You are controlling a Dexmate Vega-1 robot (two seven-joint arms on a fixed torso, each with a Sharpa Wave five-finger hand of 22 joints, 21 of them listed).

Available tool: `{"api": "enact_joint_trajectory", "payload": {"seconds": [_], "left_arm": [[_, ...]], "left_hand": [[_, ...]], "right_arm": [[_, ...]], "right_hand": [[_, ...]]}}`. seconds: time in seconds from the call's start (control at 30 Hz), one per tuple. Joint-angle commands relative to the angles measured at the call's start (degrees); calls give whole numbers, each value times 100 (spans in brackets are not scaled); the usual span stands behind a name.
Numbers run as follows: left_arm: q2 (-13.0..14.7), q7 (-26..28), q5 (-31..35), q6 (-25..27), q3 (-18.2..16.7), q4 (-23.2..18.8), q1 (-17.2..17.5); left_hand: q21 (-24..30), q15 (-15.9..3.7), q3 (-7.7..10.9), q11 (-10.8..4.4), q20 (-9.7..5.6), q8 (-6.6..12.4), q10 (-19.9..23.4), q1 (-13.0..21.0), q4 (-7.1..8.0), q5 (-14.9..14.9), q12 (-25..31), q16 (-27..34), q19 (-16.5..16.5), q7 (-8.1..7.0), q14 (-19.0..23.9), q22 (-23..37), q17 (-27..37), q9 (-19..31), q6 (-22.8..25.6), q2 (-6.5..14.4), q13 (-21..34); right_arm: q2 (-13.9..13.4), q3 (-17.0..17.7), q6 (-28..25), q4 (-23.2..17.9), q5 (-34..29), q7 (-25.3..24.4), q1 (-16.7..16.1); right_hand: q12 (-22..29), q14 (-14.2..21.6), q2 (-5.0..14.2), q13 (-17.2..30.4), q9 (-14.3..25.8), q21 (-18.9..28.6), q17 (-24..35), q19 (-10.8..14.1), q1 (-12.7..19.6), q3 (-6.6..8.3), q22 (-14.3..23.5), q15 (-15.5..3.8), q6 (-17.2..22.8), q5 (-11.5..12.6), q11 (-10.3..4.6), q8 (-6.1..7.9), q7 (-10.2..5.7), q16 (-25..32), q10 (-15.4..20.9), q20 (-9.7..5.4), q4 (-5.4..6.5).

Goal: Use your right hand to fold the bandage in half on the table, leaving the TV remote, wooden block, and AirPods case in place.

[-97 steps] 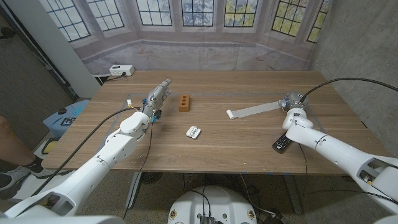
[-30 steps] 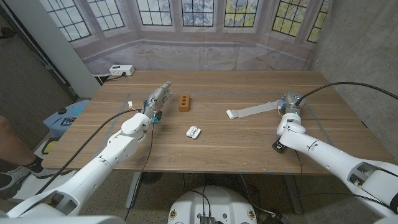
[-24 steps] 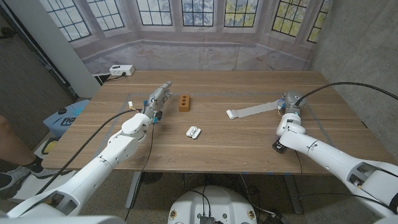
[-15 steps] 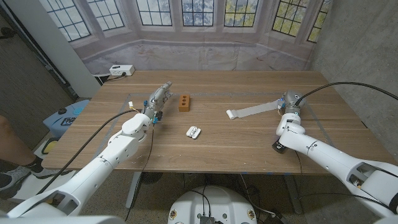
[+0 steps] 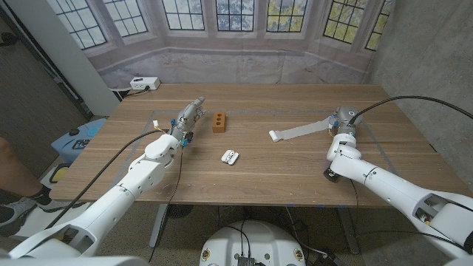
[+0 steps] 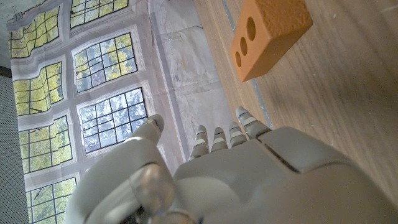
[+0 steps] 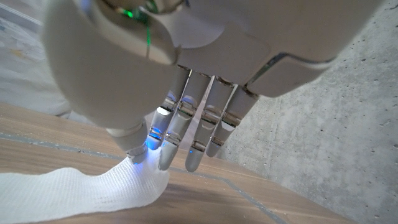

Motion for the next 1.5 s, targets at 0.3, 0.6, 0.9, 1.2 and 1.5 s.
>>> {"api": "enact_joint_trajectory", "payload": {"seconds": [0.3, 0.6, 0.9, 1.2, 1.5], "left_arm": [[130, 30, 0, -47, -90, -162, 125], [185, 60, -24, -65, -137, -260, 246], [301, 184, 69, -52, -176, -438, 367], [436, 271, 208, -12, -198, -576, 417], [514, 311, 328, 6, -203, -637, 406]], "left_hand": [[-7, 11, 2, -20, 36, 4, 19, 43, -30, 17, 4, 19, 15, -19, 12, 24, 6, 36, 52, 23, 33], [-10, 14, 1, -20, 39, -3, 15, 43, -31, 17, 0, 17, 7, -19, 9, 24, 6, 36, 46, 21, 33], [-116, -48, -11, -65, 111, -21, -1, 29, -28, 17, -14, 1, -317, -81, -47, 24, 6, 35, 34, 10, 33], [-176, -79, -31, -127, 144, -27, -22, 13, -40, 17, -27, -11, -645, -129, -98, 22, -1, 34, 37, -15, 32], [-173, -100, -46, -138, 98, -49, -95, -1, -47, 16, -55, -32, -789, -169, -186, 17, -5, 33, -18, -23, 31]], "right_arm": [[-79, -30, -197, -412, -179, 125, -93], [-127, -63, -288, -598, -293, 212, -124], [-126, -114, -317, -678, -403, 300, -91], [-52, -161, -240, -640, -482, 334, -24], [37, -196, -143, -570, -541, 341, 59]], "right_hand": [[27, 96, 0, 9, 39, 1, 29, 37, 144, -54, 17, -726, 75, 16, -27, 46, -11, 34, 74, -538, 13], [44, 122, 9, 15, 46, -1, 37, 47, 205, -78, 18, -730, 122, 17, -35, 59, -9, 29, 113, -540, 15], [48, 160, 11, 4, 50, -2, 55, 57, 250, -100, 19, -731, 145, 16, -39, 64, -20, 40, 150, -538, 17], [50, 178, 20, 16, 54, -4, 60, 62, 278, -126, 19, -729, 146, 16, -47, 59, -18, 30, 146, -540, 30], [50, 187, 31, 17, 57, -5, 63, 68, 309, -141, 20, -734, 153, 16, -43, 58, -19, 18, 156, -538, 33]]}}
